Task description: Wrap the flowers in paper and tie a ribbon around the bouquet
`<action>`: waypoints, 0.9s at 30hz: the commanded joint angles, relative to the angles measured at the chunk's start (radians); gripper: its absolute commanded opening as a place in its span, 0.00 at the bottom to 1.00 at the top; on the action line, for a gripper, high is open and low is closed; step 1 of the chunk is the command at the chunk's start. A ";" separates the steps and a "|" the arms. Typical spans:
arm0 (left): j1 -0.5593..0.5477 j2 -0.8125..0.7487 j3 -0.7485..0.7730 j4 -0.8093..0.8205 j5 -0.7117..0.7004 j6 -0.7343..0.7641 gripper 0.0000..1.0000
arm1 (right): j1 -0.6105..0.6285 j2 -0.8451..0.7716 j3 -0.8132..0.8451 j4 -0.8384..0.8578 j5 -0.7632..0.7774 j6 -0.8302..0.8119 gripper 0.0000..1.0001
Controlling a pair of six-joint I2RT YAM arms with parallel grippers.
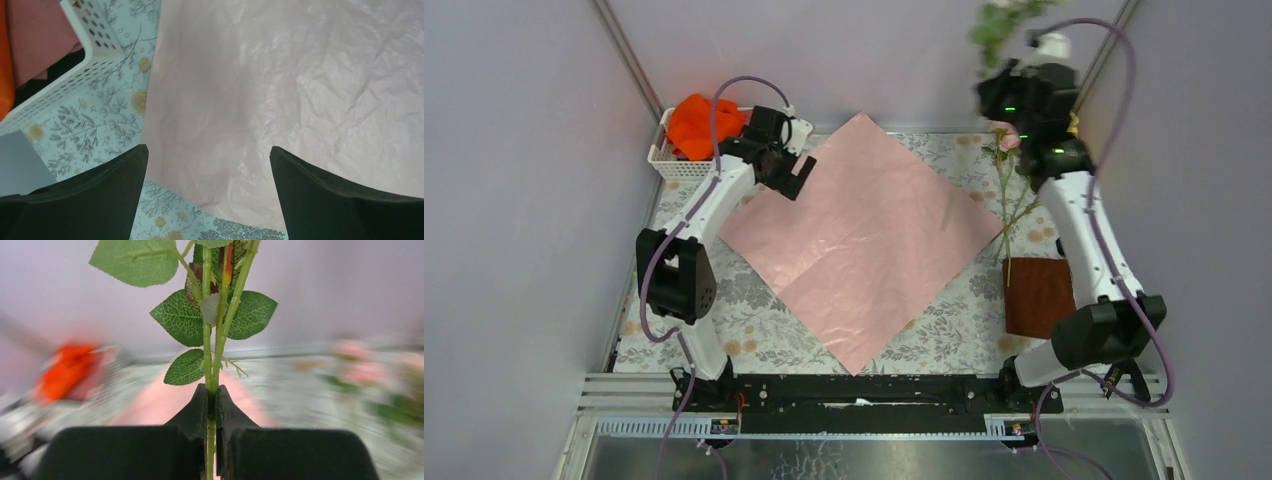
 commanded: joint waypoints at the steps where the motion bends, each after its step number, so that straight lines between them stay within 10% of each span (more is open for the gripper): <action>1: 0.075 -0.016 0.010 -0.003 0.063 -0.044 0.99 | 0.311 0.157 -0.035 0.096 -0.131 0.151 0.00; 9: 0.130 -0.028 -0.057 0.007 0.069 -0.058 0.99 | 0.482 0.613 0.239 0.161 -0.067 0.241 0.03; 16: 0.130 -0.035 -0.075 0.010 0.078 -0.048 0.99 | 0.370 0.835 0.623 -0.258 -0.092 -0.013 0.66; 25: 0.130 -0.037 -0.083 0.014 0.070 -0.054 0.99 | -0.085 0.440 0.008 -0.146 0.026 0.057 0.72; 27: 0.130 -0.037 -0.083 0.013 0.074 -0.056 0.99 | -0.178 0.439 -0.049 -0.141 0.011 0.071 0.88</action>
